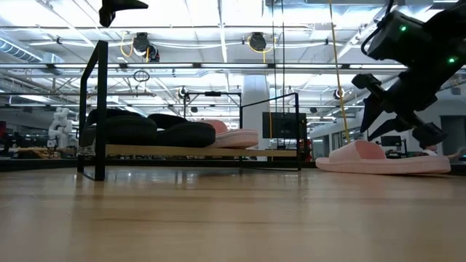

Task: Pick and place slides into the shelf
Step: Put the pink slide on the shelf

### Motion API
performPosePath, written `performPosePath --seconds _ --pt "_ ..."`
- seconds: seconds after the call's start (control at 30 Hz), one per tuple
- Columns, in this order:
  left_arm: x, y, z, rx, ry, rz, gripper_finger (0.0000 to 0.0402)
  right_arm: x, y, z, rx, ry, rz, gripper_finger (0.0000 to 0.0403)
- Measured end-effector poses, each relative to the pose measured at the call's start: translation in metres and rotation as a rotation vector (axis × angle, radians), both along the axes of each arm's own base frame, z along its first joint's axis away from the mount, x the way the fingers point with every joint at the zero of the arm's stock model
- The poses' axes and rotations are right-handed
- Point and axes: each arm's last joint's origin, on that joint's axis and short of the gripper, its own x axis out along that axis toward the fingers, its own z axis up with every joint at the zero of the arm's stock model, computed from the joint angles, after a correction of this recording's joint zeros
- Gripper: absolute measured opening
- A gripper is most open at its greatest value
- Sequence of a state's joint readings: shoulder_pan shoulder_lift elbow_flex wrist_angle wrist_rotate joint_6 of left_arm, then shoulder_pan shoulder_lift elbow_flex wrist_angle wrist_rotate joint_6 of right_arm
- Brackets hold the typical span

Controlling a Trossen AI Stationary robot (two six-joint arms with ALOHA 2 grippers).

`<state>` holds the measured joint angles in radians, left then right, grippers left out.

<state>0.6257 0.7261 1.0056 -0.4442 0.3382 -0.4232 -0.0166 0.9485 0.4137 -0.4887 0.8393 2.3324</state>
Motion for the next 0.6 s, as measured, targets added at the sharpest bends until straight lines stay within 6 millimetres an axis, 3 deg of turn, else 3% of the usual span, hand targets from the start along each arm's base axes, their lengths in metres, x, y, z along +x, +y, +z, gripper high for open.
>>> performPosePath --seconds 0.6 --pt "0.000 0.000 0.000 -0.012 -0.003 0.002 0.0165 0.009 -0.025 -0.010 -0.018 0.139 -0.028 0.0091"
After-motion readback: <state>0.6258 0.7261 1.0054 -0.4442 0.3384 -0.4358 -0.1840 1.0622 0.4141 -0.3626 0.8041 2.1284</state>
